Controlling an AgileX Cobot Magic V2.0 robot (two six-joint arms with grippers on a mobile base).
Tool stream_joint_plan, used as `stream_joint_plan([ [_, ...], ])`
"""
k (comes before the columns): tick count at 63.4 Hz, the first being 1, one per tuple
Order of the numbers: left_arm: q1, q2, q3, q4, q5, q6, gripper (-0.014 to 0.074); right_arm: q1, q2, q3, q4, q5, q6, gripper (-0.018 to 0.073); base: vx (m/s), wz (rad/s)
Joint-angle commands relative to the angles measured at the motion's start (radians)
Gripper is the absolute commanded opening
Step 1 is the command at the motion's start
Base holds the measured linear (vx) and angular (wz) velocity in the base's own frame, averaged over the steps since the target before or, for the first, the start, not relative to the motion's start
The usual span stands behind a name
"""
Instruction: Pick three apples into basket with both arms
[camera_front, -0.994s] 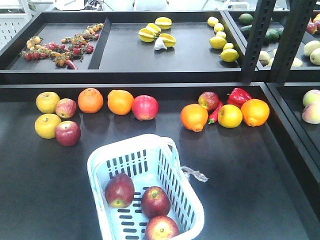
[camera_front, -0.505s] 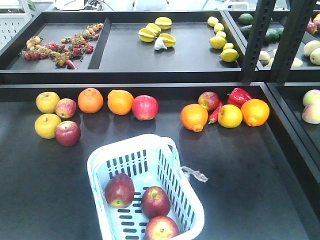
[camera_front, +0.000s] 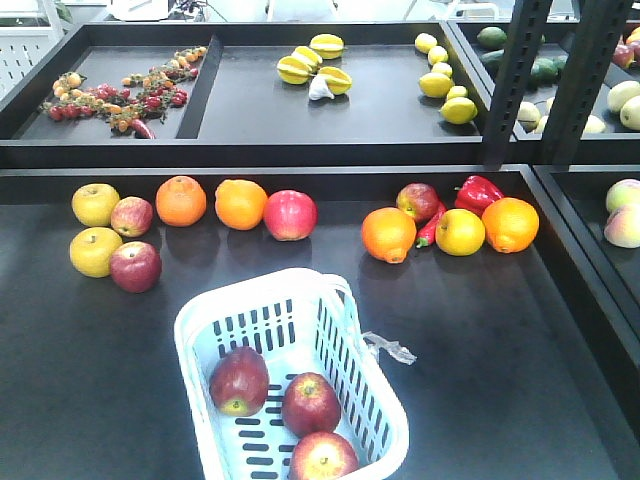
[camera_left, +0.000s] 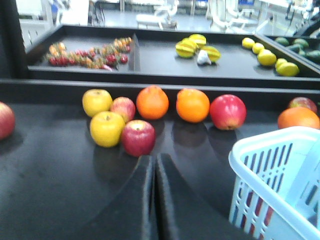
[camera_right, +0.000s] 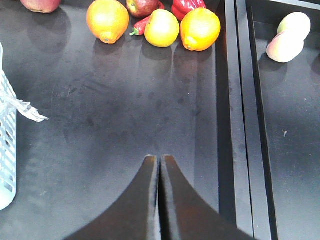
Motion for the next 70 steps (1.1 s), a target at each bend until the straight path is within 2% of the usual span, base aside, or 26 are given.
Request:
stream_joint_plan([
  [1,0.011,-0.038,0.017,-0.040,-0.122,0.057,-0.0006,-0.007,-0.001,-0.031,-0.026,-0.049,-0.002,-0.0009,0.00,0.00],
  [11,0.011,-0.112,0.082,-0.039,-0.161,0.054,-0.0006,-0.007,-0.001,-0.031,-0.026,-0.049,-0.002,-0.0009,0.00,0.00],
  [18,0.011,-0.151,0.098,-0.040,-0.138,0.048,-0.0006,-0.007,-0.001,-0.031,-0.026,-0.049,-0.002,-0.0009,0.00,0.00],
  [70,0.011,-0.150,0.097,-0.040,-0.141,0.048,-0.0006,-0.007,-0.001,-0.031,-0.026,-0.047,-0.002,-0.0009,0.00,0.00],
])
